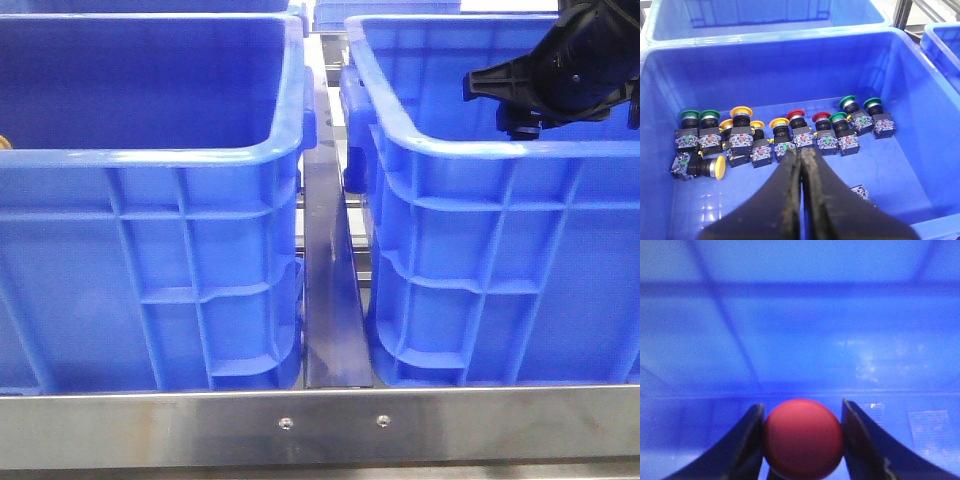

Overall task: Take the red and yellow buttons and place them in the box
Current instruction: 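Lower the red button into the crate and open the right gripper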

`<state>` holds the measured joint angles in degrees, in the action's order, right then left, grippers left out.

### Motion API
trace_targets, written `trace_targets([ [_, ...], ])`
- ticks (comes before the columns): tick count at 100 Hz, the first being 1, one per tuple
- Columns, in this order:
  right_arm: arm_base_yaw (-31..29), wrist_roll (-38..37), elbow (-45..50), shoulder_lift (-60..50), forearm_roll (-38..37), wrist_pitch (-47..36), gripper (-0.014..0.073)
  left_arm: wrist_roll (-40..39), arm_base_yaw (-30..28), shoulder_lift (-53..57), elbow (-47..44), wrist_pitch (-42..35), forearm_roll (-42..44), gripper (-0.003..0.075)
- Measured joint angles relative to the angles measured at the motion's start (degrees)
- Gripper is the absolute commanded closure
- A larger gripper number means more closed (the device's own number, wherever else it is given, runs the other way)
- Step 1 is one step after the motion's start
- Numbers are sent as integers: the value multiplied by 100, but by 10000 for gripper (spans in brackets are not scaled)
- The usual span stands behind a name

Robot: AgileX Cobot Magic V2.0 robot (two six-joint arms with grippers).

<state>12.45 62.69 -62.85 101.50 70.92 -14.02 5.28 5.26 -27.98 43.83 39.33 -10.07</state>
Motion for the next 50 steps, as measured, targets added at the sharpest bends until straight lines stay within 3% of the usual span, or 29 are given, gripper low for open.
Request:
trace_targets([
  [50, -10, 39, -11, 9, 130, 252, 461, 0, 0, 0, -17, 0, 0, 739],
])
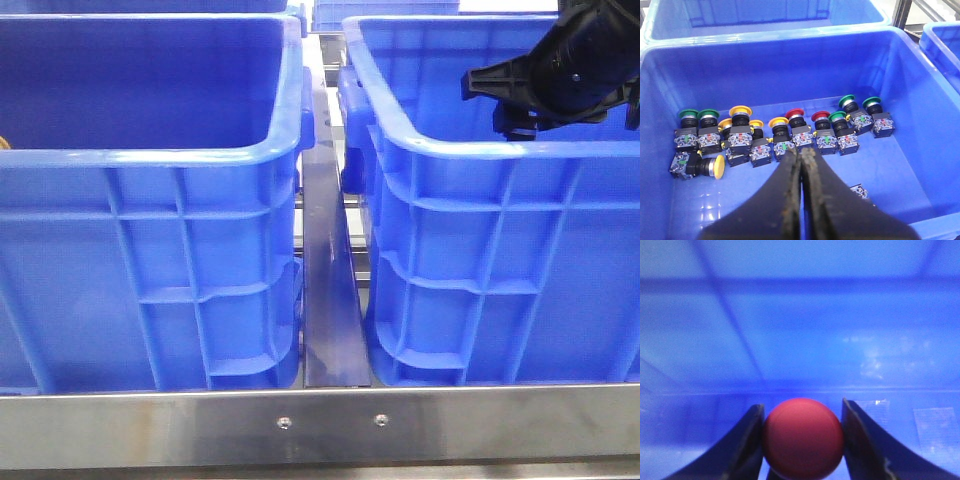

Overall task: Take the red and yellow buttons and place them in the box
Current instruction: 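Lower the red button into the crate and open the right gripper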

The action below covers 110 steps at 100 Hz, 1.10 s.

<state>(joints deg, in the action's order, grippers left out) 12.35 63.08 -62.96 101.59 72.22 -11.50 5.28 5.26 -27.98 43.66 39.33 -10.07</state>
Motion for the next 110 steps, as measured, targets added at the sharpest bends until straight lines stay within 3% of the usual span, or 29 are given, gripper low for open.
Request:
trace_targets([
  [13, 0, 4, 28, 0, 21, 38, 457, 0, 0, 0, 0, 0, 0, 739],
  [20, 0, 4, 67, -21, 21, 51, 412, 0, 0, 0, 0, 0, 0, 739],
  [36, -10, 4, 102, -54, 21, 131, 174, 0, 0, 0, 0, -10, 0, 739],
  [47, 0, 4, 177, -52, 73, 406, 76, 0, 0, 0, 0, -10, 0, 739],
  [82, 9, 4, 185, -278, 82, 490, 62, 0, 0, 0, 0, -10, 0, 739],
  [110, 9, 4, 370, -1085, 82, 583, 63, 0, 0, 0, 0, -10, 0, 739],
])
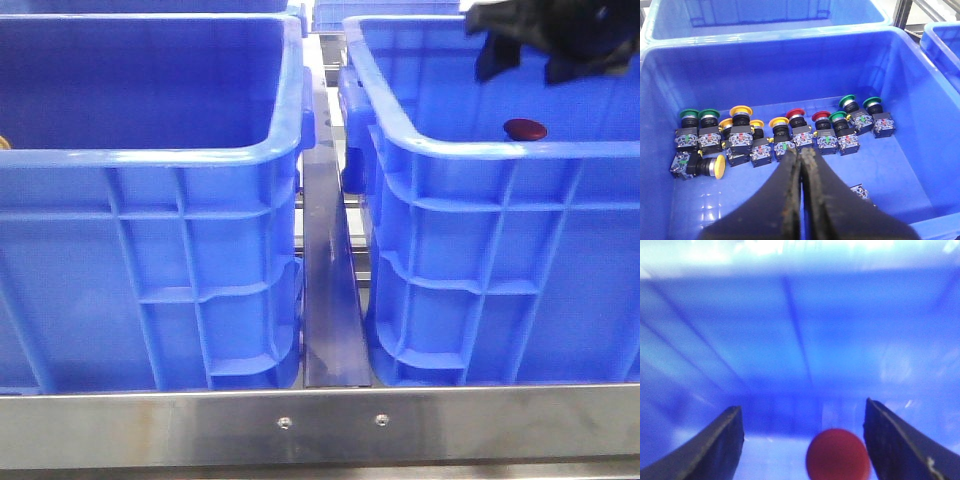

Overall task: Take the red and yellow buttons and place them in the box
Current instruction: 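Lower the red button into the crate and open the right gripper, then grasp a yellow-capped button switch with the left gripper and lift it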

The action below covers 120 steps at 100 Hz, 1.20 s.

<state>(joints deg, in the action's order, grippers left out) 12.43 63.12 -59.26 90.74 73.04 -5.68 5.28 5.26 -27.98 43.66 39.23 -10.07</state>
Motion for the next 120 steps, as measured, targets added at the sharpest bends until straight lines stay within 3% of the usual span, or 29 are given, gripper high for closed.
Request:
trace_targets([
  [78, 0, 118, 2660, -4908, 0, 22, 79, 0, 0, 0, 0, 0, 0, 739],
  [90, 0, 131, 2917, -5487, 0, -9, 208, 0, 0, 0, 0, 0, 0, 739],
  [109, 0, 131, 3071, -5964, 0, -187, 547, 0, 0, 0, 0, 0, 0, 739],
  [120, 0, 131, 3080, -5989, 0, -195, 666, 0, 0, 0, 0, 0, 0, 739],
])
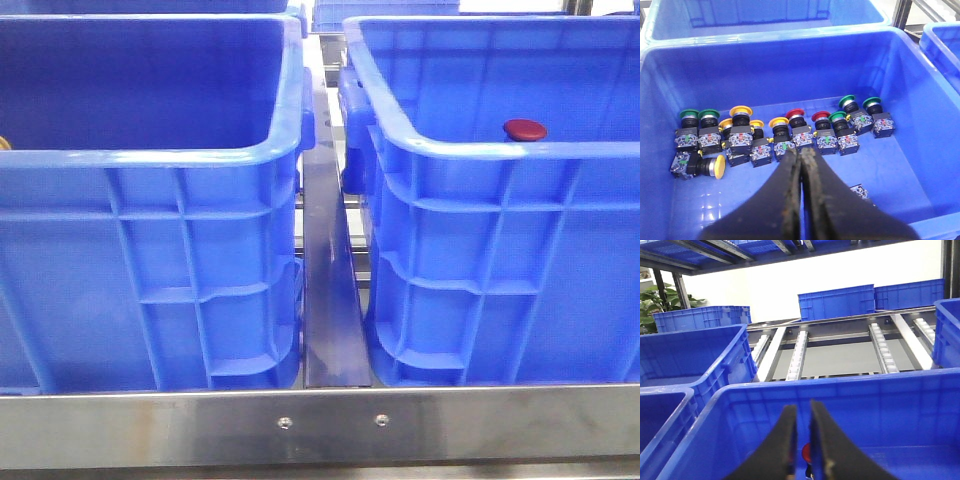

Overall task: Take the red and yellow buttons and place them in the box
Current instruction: 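Grasp a yellow-capped button switch with the left gripper and lift it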

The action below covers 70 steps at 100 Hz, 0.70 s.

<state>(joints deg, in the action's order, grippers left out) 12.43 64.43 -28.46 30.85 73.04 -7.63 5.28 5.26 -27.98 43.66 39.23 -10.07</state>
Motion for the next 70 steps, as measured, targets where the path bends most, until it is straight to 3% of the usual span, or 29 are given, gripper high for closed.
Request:
trace_targets([
  [31, 0, 0, 0, 0, 23, 0, 662, 0, 0, 0, 0, 0, 0, 713],
  [41, 0, 9, 0, 0, 23, 0, 662, 0, 0, 0, 0, 0, 0, 587],
  [53, 0, 9, 0, 0, 23, 0, 662, 0, 0, 0, 0, 33, 0, 311],
  [58, 0, 9, 0, 0, 23, 0, 662, 0, 0, 0, 0, 33, 0, 230],
  [63, 0, 9, 0, 0, 23, 0, 662, 0, 0, 0, 0, 42, 0, 185],
  [70, 0, 9, 0, 0, 23, 0, 662, 0, 0, -60, 0, 42, 0, 186],
])
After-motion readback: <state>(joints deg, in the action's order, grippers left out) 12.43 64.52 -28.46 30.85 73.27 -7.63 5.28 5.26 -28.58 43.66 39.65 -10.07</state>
